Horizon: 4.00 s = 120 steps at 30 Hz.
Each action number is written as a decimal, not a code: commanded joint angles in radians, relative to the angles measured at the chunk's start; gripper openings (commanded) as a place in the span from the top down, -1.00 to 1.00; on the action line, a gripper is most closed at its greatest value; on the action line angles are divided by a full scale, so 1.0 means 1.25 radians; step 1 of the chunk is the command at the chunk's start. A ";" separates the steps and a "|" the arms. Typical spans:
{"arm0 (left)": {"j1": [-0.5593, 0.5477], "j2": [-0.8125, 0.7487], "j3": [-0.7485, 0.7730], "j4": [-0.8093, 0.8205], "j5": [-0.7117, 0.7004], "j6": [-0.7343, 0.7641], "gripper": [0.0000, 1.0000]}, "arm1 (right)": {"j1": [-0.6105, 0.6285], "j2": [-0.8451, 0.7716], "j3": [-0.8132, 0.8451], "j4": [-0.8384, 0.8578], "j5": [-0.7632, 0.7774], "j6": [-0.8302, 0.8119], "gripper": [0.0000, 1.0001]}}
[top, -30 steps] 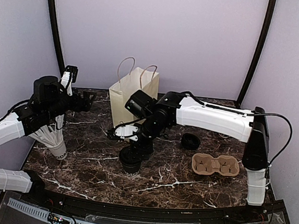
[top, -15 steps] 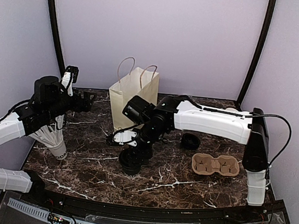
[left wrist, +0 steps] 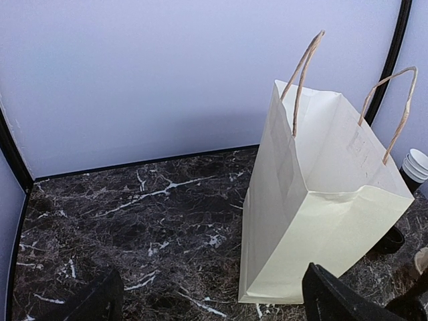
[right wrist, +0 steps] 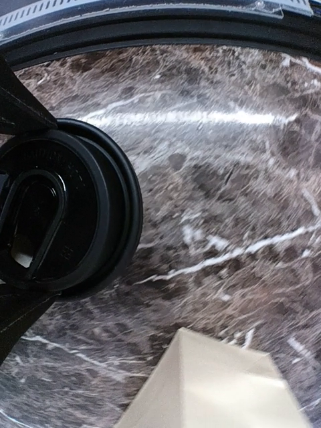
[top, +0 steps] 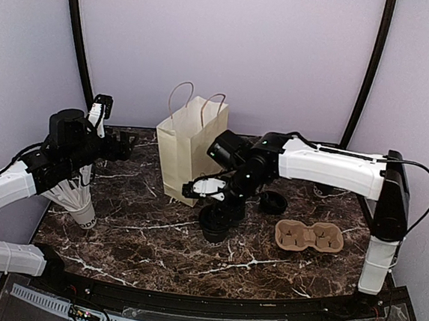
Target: Pack the takeout coffee
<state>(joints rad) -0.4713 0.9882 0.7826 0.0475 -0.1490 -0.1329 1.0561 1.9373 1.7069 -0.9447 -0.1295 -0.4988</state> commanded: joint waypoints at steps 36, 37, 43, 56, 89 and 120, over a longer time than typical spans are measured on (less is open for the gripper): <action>0.002 0.030 0.008 0.007 0.050 0.014 -0.92 | -0.515 0.080 0.247 0.002 0.007 0.177 -0.84; 0.002 0.033 0.009 0.008 0.055 0.014 -0.92 | -0.515 0.063 0.239 0.001 0.011 0.179 -0.87; 0.002 0.038 0.008 0.016 0.073 0.036 -0.91 | -0.517 -0.120 0.042 0.046 -0.002 0.126 -0.81; 0.007 0.027 0.011 0.015 0.109 0.067 -0.92 | -0.523 -0.584 -0.517 0.031 -0.122 -0.267 -0.52; 0.008 0.017 0.013 0.012 0.118 0.072 -0.91 | -0.522 -0.501 -0.729 0.120 0.055 -0.386 0.07; 0.008 0.016 0.013 0.011 0.118 0.075 -0.90 | -0.520 -0.489 -0.696 0.060 0.038 -0.373 0.31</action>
<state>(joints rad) -0.4683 1.0309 0.7826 0.0525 -0.0143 -0.0544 0.4057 1.3518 0.8001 -0.8158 -0.0635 -0.9867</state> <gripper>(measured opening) 0.953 0.367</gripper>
